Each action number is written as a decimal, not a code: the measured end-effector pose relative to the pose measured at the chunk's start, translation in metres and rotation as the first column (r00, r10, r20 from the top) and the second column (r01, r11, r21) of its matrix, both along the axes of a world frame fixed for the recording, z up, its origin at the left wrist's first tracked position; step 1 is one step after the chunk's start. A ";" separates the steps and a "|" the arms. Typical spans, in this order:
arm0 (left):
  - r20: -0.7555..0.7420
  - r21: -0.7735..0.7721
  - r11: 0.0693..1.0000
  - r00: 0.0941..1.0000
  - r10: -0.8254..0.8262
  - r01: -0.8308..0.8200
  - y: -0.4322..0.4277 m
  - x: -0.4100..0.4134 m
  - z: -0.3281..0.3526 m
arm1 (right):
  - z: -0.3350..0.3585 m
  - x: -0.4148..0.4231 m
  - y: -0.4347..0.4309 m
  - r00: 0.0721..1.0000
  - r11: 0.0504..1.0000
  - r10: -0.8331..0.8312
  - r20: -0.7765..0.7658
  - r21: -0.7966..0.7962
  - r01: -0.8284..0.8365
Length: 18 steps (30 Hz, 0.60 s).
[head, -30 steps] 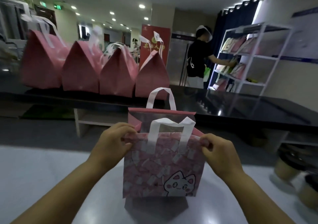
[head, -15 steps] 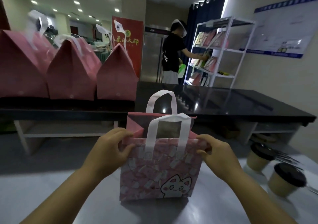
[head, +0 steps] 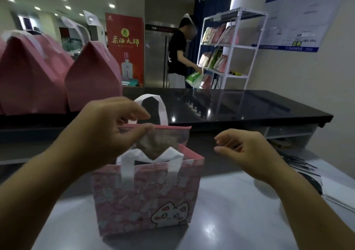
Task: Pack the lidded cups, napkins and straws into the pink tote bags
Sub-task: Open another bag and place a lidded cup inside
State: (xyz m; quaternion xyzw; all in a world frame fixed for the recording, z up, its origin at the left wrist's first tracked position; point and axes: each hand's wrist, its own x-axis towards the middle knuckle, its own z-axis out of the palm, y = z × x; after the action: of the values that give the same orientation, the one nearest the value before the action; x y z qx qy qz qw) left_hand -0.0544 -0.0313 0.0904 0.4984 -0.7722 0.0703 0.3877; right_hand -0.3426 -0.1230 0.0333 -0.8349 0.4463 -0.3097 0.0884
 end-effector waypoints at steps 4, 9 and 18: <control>0.116 0.049 0.996 0.990 -0.074 0.069 -0.016 -0.062 0.018 | 0.001 -0.044 -0.014 0.996 1.000 0.024 -0.091 0.009 -0.024; 0.213 0.113 0.992 0.974 -0.072 0.049 -0.046 -0.144 0.003 | -0.005 -0.112 -0.038 0.983 0.998 0.062 -0.172 0.024 -0.058; 0.281 0.322 0.944 0.960 -0.017 -0.077 -0.101 -0.268 -0.092 | -0.047 -0.230 -0.079 0.884 0.997 -0.008 -0.467 0.063 0.042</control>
State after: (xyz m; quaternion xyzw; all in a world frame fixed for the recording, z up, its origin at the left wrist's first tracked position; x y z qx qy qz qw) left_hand -0.3222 -0.1325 -0.0019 0.5530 -0.8123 0.0159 0.1847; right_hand -0.5721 -0.2016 -0.0134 -0.8754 0.4758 -0.0848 0.0043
